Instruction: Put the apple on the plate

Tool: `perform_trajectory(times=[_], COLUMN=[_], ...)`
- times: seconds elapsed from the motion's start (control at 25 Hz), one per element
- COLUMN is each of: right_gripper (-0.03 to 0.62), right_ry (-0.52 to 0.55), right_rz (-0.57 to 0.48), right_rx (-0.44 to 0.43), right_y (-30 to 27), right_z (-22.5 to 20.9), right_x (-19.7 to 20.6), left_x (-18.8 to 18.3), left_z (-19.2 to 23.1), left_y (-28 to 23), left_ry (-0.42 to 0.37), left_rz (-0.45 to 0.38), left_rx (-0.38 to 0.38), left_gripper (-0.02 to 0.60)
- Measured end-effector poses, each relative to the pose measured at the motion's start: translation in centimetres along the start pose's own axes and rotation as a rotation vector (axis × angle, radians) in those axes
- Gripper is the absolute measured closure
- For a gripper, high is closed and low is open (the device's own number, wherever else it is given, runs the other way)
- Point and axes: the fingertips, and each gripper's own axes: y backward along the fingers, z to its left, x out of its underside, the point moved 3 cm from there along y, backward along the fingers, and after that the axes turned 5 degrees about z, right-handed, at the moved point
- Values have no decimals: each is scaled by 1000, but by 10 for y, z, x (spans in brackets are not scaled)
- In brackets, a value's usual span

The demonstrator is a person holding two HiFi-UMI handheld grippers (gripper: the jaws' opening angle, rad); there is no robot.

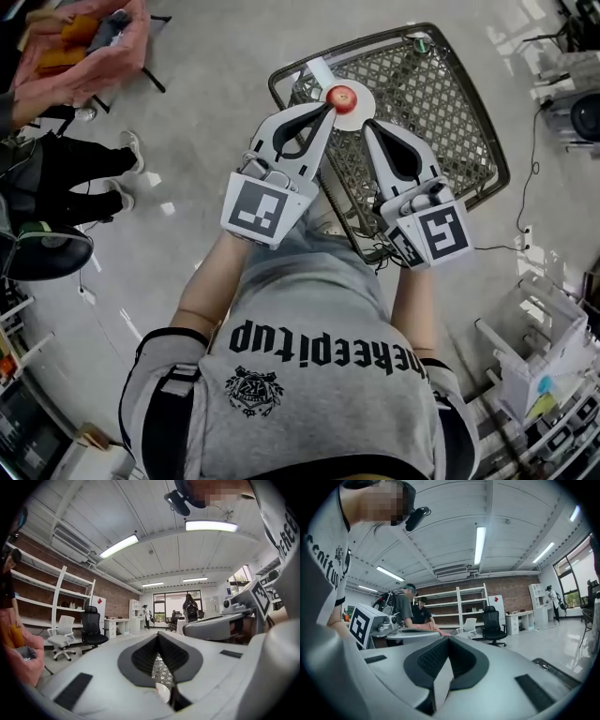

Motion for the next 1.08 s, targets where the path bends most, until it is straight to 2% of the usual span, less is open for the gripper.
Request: perform_trajectory(times=[0.28, 0.48, 0.72, 1.08], right_gripper=[586, 586, 586, 586], right_ry=[10, 20, 34, 41], right_rz=[5, -3, -2, -8], right_rx=[-35, -34, -34, -32], right_y=[4, 10, 28, 41], right_z=[19, 21, 26, 28], right_x=[10, 7, 26, 35], left_x=[5, 0, 17, 22], left_z=[-1, -9, -26, -40], left_y=[19, 23, 30, 33], left_ry=[6, 0, 4, -8], left_rz=[-9, -24, -37, -45], left_rx=[-32, -25, -35, -38], left_gripper=[545, 545, 545, 545])
